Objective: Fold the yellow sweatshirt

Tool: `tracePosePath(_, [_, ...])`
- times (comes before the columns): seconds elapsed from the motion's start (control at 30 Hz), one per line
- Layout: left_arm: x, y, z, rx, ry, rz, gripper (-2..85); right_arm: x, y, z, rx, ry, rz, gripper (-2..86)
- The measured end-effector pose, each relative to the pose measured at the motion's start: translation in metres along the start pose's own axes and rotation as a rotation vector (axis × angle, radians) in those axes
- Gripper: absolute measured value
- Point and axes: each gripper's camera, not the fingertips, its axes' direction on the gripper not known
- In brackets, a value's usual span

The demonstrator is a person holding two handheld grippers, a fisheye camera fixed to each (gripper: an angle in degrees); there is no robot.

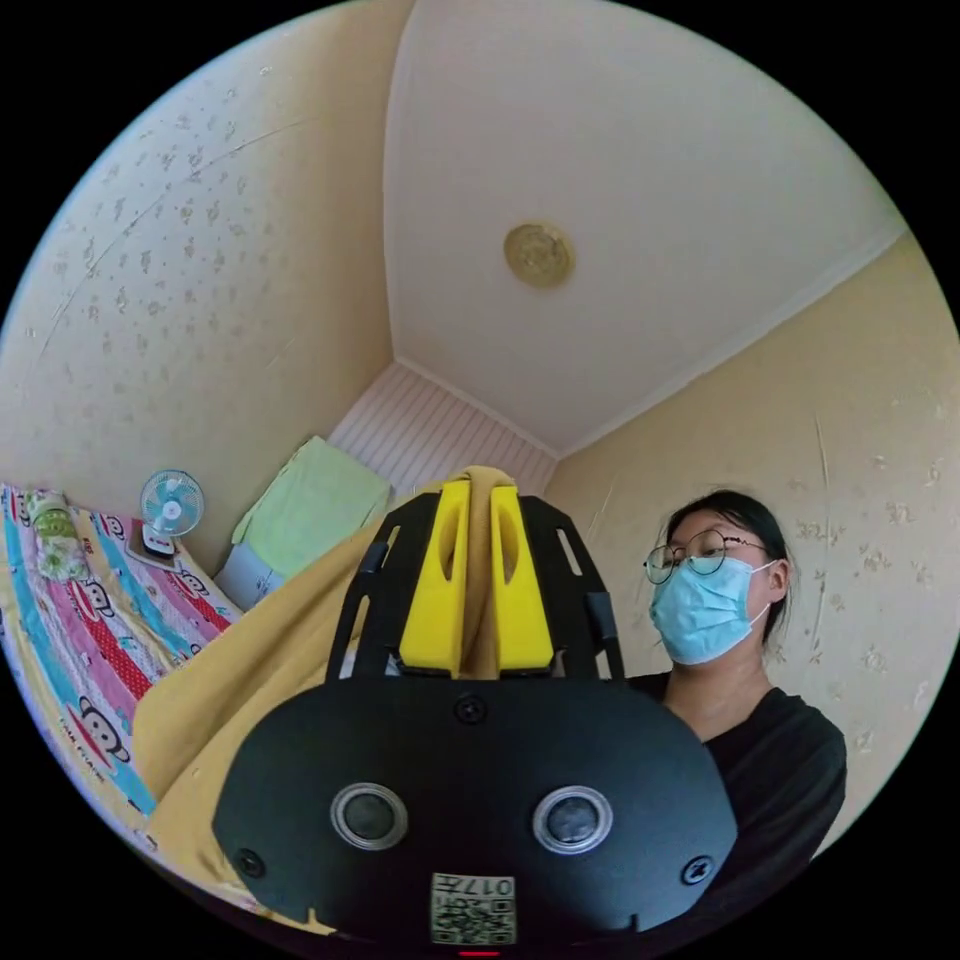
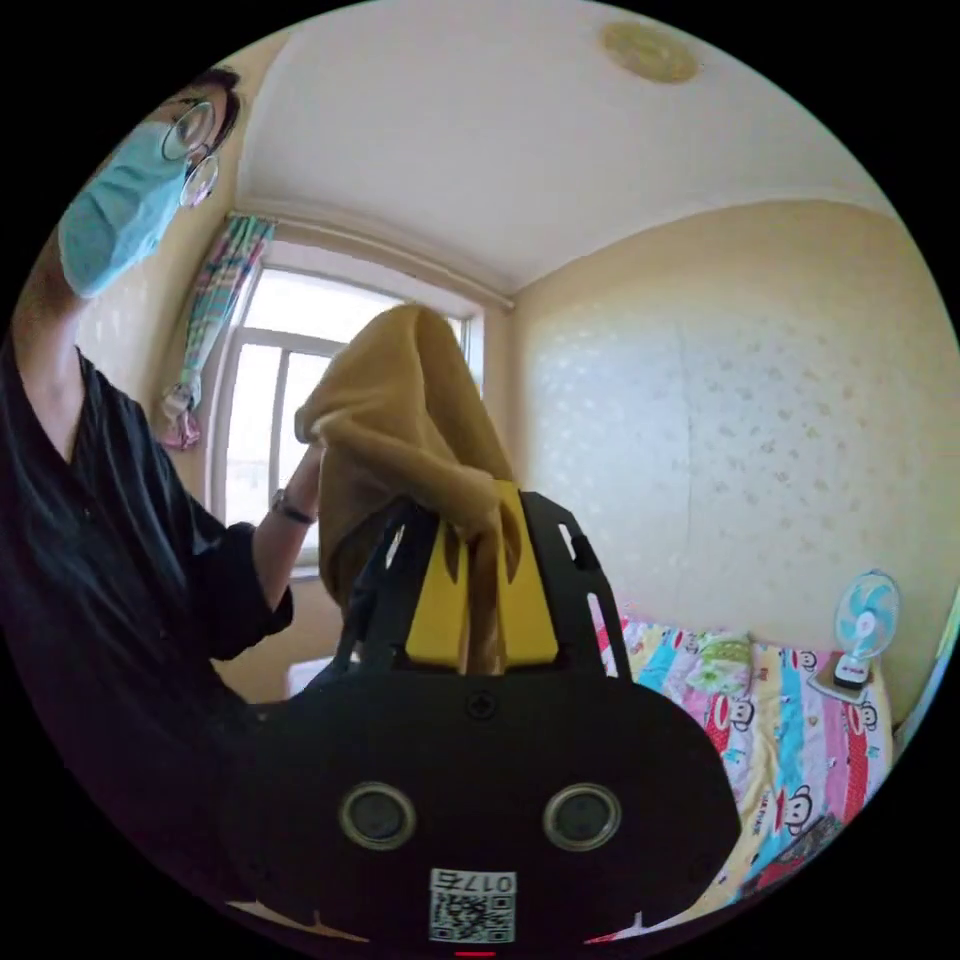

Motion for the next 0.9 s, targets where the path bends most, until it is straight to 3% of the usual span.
tracePosePath(0.1, [-0.005, 0.002, -0.029, -0.064, -0.266, -0.073, 4.9, 0.007, -0.043, -0.016, 0.165, -0.016, 0.041, 5.0])
tracePosePath(0.17, [-0.012, 0.011, -0.037, -0.156, -0.616, -0.126, 7.5, -0.001, -0.071, -0.011, 0.169, 0.036, 0.001, 4.8])
tracePosePath(0.27, [-0.036, 0.036, -0.02, -0.432, -0.815, -0.183, 10.7, -0.037, -0.113, 0.017, 0.074, 0.164, -0.119, 4.3])
tracePosePath(0.43, [-0.037, 0.087, 0.008, -0.491, -0.738, -0.172, 12.1, -0.103, -0.149, 0.066, -0.081, 0.406, -0.361, 4.3])
tracePosePath(0.5, [-0.028, 0.101, 0.027, -0.509, -0.715, -0.148, 12.0, -0.128, -0.163, 0.083, -0.151, 0.612, -0.449, 4.3])
tracePosePath(0.67, [-0.001, 0.128, 0.107, -0.702, -0.788, 0.008, 12.4, -0.16, -0.19, 0.083, -0.11, 0.848, -0.597, 4.5])
tracePosePath(0.9, [0.032, 0.121, 0.127, -0.617, -1.101, 0.228, 11.2, -0.16, -0.235, 0.026, -0.092, 0.769, -0.527, 4.7])
